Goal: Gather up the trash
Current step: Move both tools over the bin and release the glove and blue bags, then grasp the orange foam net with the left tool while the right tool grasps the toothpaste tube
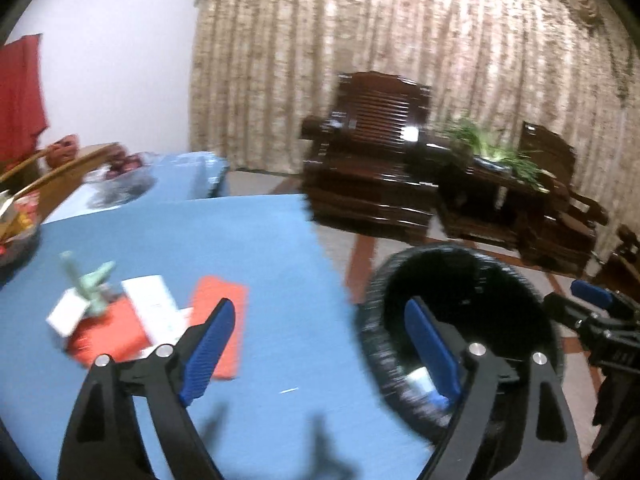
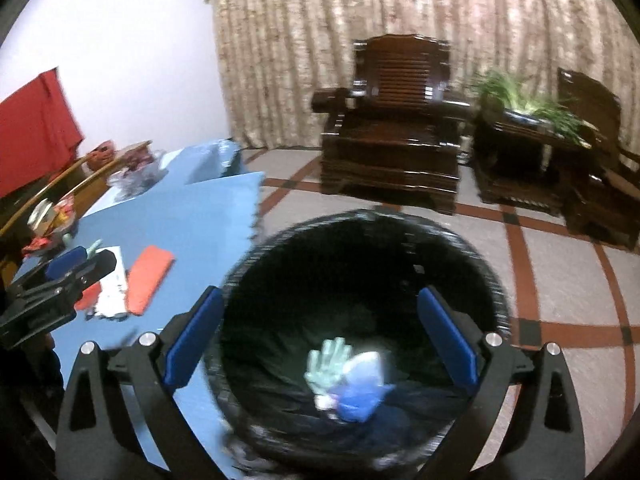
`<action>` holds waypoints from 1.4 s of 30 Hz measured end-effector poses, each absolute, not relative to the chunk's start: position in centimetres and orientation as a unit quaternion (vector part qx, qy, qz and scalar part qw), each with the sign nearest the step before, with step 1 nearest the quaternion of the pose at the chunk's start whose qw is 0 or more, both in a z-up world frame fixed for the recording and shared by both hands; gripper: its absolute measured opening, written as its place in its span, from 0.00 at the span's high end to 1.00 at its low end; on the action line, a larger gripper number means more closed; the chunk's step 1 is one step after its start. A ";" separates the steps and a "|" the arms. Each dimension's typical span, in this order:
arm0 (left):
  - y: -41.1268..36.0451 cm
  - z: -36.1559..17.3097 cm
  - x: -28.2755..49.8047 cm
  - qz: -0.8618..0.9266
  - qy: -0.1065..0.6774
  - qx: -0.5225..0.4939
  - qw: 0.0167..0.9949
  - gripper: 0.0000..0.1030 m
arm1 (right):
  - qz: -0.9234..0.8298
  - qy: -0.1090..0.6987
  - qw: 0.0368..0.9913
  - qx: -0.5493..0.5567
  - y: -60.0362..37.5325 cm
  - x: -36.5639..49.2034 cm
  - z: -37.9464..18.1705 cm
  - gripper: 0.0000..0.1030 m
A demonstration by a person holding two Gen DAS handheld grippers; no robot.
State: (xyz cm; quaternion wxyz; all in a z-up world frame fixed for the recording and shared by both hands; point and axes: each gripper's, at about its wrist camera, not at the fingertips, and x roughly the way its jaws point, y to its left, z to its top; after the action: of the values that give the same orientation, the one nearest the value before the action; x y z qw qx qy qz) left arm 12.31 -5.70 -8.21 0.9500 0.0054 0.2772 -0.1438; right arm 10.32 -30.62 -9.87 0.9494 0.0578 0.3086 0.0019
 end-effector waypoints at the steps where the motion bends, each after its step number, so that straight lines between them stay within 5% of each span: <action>1: -4.5 -8.3 12.1 -0.131 0.277 0.004 0.952 0.17 | 0.012 0.308 0.950 0.054 -29.7 10.6 -9.8 0.08; 21: 8.5 -12.9 12.6 0.002 0.306 0.000 0.952 0.26 | 0.143 0.332 0.932 -0.006 -13.4 18.3 -12.3 0.08; 32: 9.9 -16.2 14.5 0.000 0.339 -0.001 0.941 0.41 | 0.186 0.379 0.907 -0.017 -9.3 20.3 -15.8 0.33; 42: 10.7 -18.4 16.2 -0.013 0.368 -0.018 0.930 0.81 | 0.223 0.392 0.892 -0.022 -6.9 21.0 -16.8 0.44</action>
State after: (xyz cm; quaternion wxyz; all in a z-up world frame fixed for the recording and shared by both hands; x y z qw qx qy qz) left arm 16.17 10.66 -18.35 0.9296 -0.0176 0.3680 -0.0132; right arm 20.99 -6.89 -16.82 0.8923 -0.0224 0.3920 0.2228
